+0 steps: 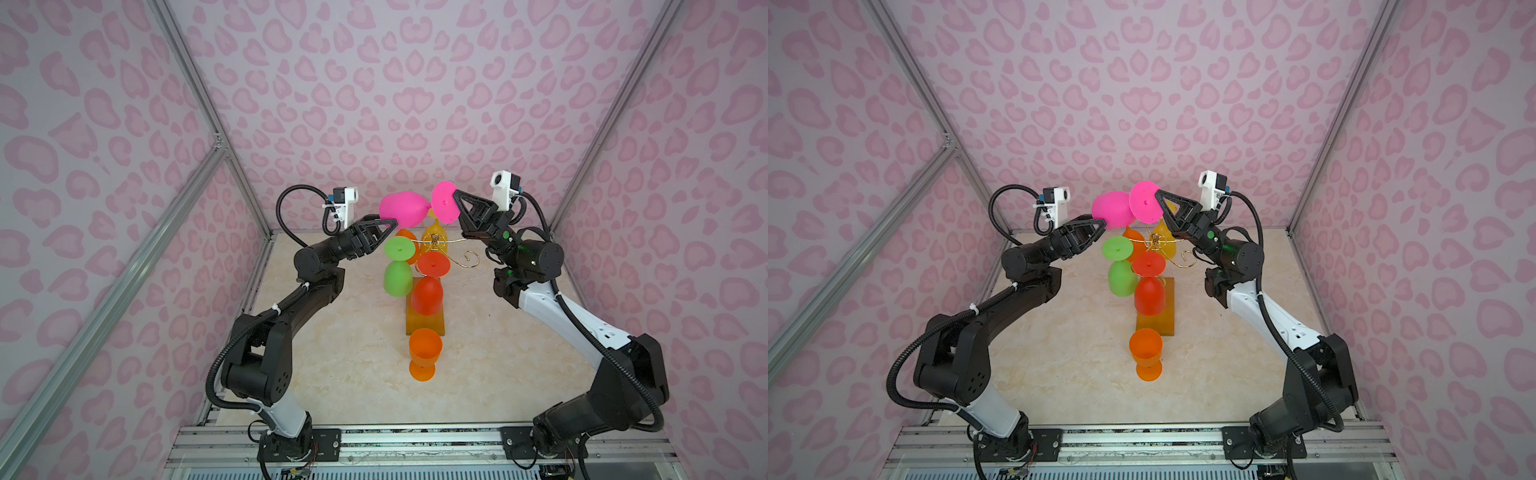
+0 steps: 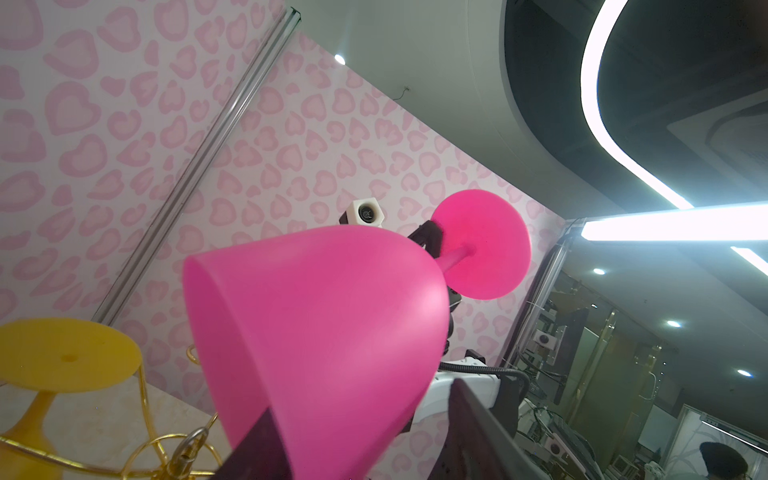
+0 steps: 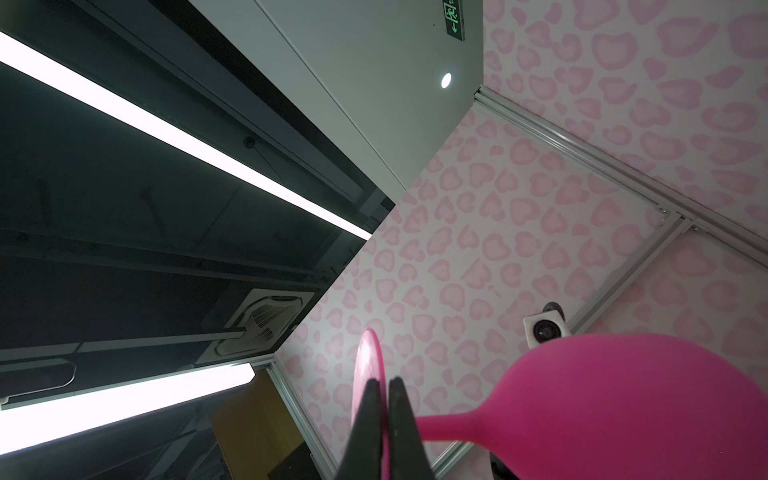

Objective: Take the wine glass off the wine glass rack

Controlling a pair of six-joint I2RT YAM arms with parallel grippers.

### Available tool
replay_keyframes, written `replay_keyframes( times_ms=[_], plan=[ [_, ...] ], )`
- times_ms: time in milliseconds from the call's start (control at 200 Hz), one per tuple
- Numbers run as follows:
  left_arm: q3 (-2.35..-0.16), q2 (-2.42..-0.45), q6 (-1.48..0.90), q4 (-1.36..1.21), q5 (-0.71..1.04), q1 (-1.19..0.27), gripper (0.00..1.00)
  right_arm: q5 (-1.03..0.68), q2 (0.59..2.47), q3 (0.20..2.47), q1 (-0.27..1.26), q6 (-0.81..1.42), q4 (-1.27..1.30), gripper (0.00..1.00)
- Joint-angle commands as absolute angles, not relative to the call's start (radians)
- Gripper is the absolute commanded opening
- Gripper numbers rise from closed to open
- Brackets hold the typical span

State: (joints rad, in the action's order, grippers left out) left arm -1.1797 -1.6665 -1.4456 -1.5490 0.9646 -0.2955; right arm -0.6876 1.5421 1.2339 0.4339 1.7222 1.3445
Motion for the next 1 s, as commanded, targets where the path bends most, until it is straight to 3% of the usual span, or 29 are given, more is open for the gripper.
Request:
replay_keyframes(
  times_ms=[0, 315, 340, 635, 830, 995],
  plan=[
    [-1.177, -1.64, -1.436, -1.594, 0.98, -0.298, 0.51, -0.662, 1.572, 1.249, 0.429, 1.817, 1.477, 0.0],
    [-1.157, -1.604, -1.432, -1.595, 0.98, -0.297, 0.37, -0.654, 1.585, 1.237, 0.405, 1.846, 1.481, 0.0],
    [-1.157, -1.602, -1.433, -1.594, 0.98, -0.296, 0.33, -0.652, 1.586, 1.236, 0.403, 1.849, 1.482, 0.0],
    [-1.154, -1.578, -1.44, -1.594, 0.977, -0.299, 0.17, -0.658, 1.62, 1.243, 0.393, 1.904, 1.523, 0.02],
    [-1.154, -1.555, -1.451, -1.594, 0.977, -0.301, 0.08, -0.655, 1.634, 1.242, 0.381, 1.933, 1.555, 0.1],
    [-1.151, -1.533, -1.45, -1.594, 0.978, -0.304, 0.02, -0.667, 1.629, 1.243, 0.366, 1.928, 1.559, 0.24]
  ],
)
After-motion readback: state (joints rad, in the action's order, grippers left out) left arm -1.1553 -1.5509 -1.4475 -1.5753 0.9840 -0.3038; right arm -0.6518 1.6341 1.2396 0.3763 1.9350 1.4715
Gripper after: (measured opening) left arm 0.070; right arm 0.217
